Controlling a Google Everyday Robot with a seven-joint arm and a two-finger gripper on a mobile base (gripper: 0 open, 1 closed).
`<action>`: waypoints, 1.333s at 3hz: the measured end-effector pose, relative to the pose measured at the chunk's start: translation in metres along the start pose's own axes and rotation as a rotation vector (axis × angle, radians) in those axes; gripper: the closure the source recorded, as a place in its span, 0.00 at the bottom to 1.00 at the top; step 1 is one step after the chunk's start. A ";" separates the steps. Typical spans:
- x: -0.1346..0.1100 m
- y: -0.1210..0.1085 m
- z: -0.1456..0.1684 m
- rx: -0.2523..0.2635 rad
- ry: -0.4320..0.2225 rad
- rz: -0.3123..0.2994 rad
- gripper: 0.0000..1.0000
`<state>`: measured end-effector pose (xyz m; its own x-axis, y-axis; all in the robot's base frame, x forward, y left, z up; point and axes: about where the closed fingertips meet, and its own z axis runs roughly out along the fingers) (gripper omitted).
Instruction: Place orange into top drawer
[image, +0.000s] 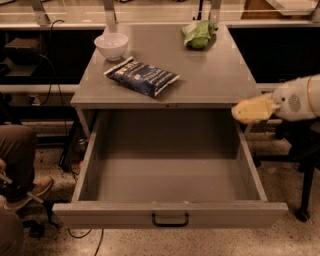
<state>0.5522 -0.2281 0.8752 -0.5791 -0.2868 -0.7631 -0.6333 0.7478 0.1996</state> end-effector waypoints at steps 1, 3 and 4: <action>0.055 0.049 0.012 -0.083 0.036 0.056 1.00; 0.072 0.058 0.019 -0.104 0.062 0.074 1.00; 0.085 0.078 0.062 -0.172 0.097 0.093 1.00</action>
Offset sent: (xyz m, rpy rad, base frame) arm -0.0520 0.0257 -0.0354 0.0487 0.0766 0.0331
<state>0.4855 -0.1566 0.7882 -0.6805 -0.2844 -0.6753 -0.6486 0.6625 0.3747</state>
